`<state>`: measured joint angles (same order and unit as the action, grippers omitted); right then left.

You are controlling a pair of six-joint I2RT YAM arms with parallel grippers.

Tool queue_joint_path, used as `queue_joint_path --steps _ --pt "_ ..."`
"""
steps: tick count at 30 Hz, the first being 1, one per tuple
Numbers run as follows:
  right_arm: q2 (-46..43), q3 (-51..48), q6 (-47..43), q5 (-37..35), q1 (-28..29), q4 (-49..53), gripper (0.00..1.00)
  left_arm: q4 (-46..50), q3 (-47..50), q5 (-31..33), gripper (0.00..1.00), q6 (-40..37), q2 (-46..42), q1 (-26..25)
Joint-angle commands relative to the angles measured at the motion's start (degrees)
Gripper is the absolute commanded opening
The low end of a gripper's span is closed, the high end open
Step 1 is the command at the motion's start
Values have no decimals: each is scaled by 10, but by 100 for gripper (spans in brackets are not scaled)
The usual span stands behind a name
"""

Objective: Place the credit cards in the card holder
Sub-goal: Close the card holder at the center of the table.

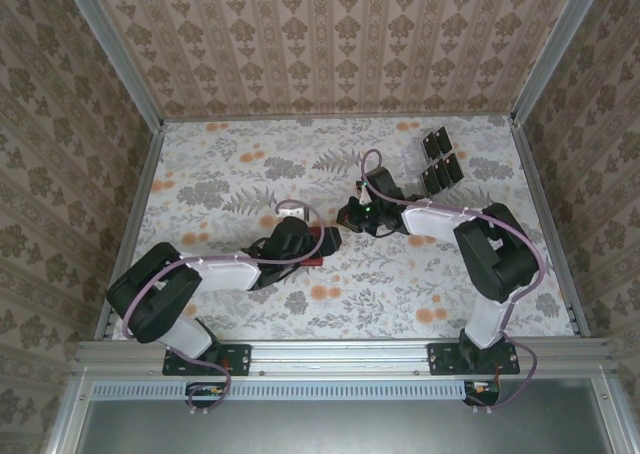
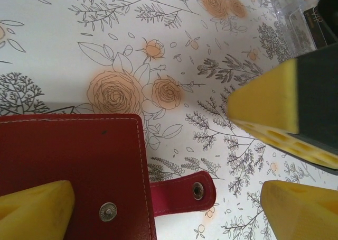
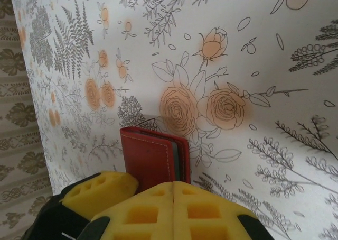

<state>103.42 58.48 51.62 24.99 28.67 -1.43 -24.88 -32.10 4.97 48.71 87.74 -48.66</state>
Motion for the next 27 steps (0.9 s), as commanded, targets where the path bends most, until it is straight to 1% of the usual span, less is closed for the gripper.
queue_joint_path --steps 1,8,17,27 --pt "12 18 24 24 3 -32 0 -22 11 1 100 8 21 -4" --pt "19 29 23 28 10 -28 0 -18 7 -3 100 -6 16 -3" --pt "62 47 21 27 34 -23 0 -16 17 1 100 -8 -2 -3" --pt "105 51 16 17 50 -11 0 8 9 2 100 -31 -60 1"
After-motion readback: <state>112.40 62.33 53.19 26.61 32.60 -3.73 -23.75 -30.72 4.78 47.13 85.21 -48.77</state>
